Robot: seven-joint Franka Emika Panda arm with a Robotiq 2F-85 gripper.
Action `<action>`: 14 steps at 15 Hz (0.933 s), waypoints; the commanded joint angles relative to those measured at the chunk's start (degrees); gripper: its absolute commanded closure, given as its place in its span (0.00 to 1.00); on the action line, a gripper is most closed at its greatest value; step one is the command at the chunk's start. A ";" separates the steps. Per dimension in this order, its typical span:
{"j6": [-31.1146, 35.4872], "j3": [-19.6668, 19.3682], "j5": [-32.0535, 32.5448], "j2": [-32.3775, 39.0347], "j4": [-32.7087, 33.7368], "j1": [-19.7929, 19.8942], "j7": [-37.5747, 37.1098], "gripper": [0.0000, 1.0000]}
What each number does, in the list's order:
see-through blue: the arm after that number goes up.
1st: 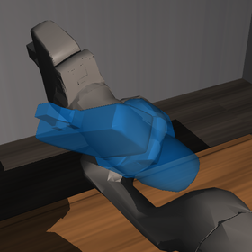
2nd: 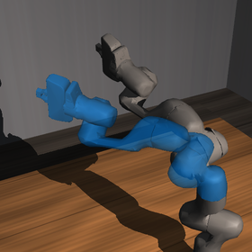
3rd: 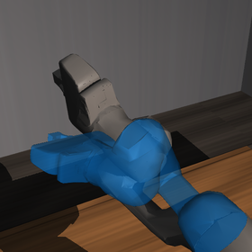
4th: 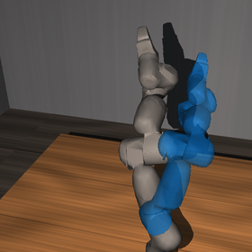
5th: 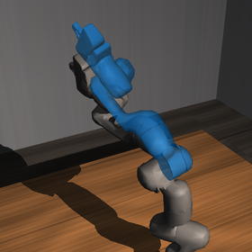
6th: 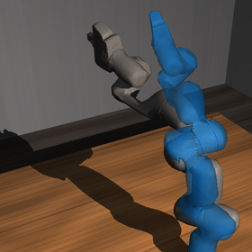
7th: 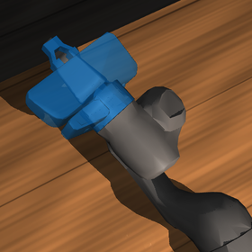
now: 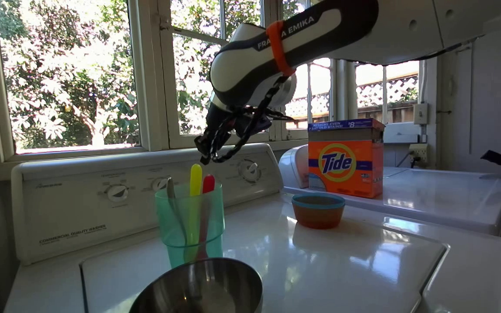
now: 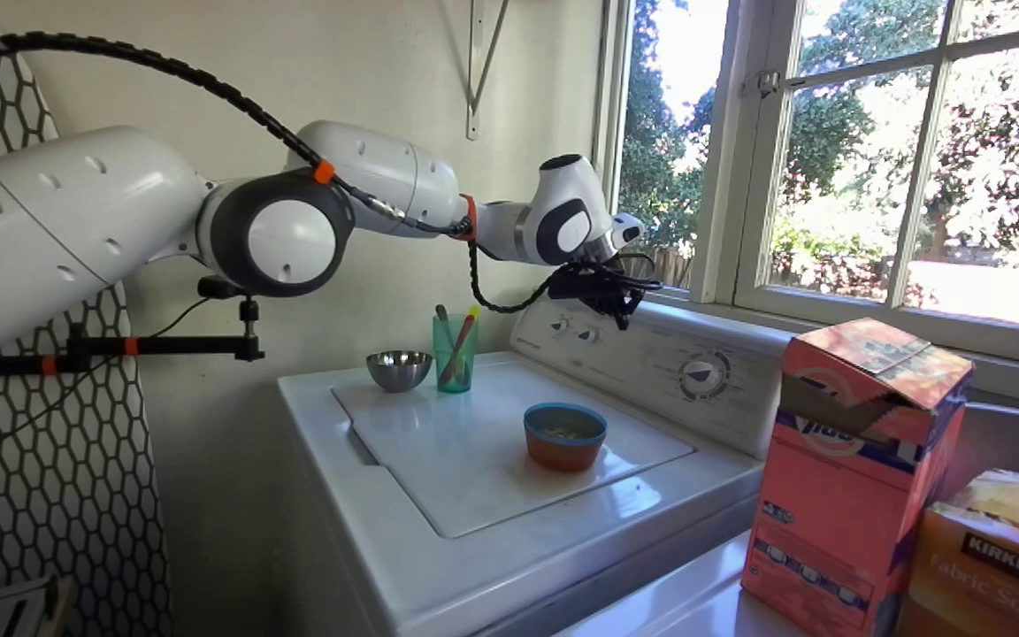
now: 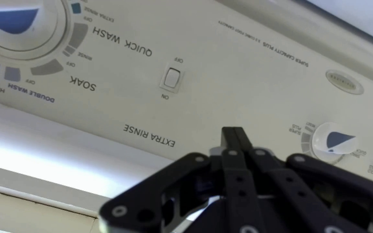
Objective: Press the switch on the stove.
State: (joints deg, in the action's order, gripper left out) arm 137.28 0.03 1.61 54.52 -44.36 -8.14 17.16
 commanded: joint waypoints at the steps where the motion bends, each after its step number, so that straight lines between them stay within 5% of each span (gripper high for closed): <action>1: -0.71 -3.03 2.42 -1.04 -2.14 -1.57 -2.26 1.00; 10: -2.42 -5.18 1.03 2.49 0.04 -0.85 -2.61 1.00; 11: -2.28 -5.05 0.82 2.26 -0.31 -0.87 -2.39 0.82; 13: -1.29 -4.05 0.05 1.68 -1.11 -0.71 -1.35 0.66; 14: -0.41 -3.31 -0.38 1.56 -1.28 -0.50 -0.64 0.91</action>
State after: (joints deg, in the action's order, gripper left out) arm 135.87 -4.50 2.21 56.22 -45.50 -8.81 15.80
